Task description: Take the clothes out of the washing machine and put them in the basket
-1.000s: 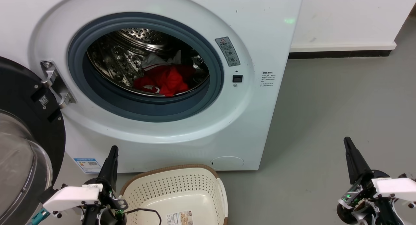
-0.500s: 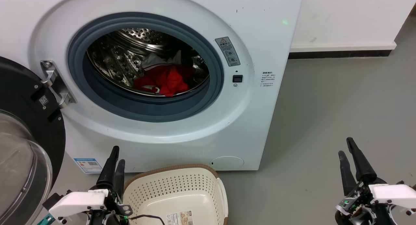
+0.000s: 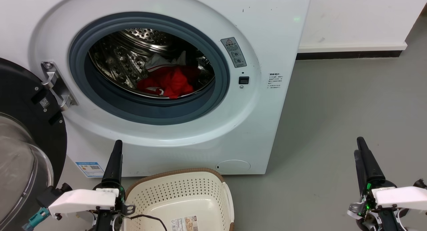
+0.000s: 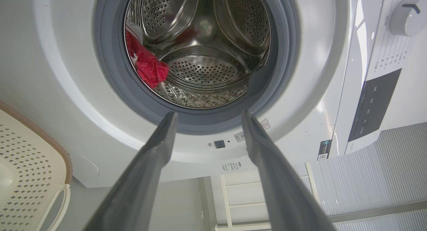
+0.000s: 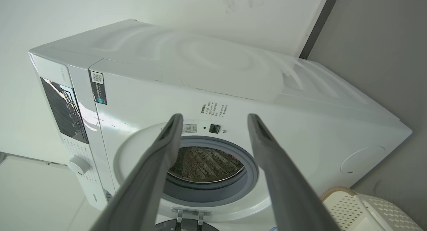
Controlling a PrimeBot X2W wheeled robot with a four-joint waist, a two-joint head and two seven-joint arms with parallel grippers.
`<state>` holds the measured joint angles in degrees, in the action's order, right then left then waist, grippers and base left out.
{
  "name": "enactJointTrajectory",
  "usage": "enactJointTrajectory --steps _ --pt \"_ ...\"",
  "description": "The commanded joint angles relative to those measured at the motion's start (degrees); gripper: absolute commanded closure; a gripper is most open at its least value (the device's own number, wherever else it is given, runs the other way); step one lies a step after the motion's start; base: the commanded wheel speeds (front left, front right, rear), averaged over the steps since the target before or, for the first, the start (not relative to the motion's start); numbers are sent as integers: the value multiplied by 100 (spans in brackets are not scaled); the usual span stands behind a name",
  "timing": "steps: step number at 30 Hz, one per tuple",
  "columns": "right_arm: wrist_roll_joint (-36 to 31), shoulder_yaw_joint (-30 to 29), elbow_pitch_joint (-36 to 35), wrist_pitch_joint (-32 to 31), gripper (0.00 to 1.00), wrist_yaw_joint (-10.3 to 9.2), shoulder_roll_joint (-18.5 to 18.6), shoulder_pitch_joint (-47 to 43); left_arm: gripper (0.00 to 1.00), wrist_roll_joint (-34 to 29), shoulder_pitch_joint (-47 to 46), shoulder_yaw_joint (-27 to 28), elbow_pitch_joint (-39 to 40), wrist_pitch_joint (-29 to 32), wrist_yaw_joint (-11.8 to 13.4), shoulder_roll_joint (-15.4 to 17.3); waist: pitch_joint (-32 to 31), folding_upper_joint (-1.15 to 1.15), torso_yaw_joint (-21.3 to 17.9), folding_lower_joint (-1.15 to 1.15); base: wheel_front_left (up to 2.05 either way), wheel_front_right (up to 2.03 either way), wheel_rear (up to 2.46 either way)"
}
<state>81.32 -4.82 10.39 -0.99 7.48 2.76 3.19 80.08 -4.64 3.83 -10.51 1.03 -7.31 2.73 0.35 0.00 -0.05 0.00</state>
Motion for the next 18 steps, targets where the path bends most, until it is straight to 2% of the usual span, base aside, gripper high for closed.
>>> enactJointTrajectory --steps 1,18 --pt "-359 12 -190 62 0 1 24 62 0 -301 -122 -15 192 -70 -8 16 3 0 -2 0 0 0 0" --pt "-3276 201 -801 434 0 1 23 -87 0 -2567 -31 -237 624 -444 106 18 29 0 4 0 0 0 0"
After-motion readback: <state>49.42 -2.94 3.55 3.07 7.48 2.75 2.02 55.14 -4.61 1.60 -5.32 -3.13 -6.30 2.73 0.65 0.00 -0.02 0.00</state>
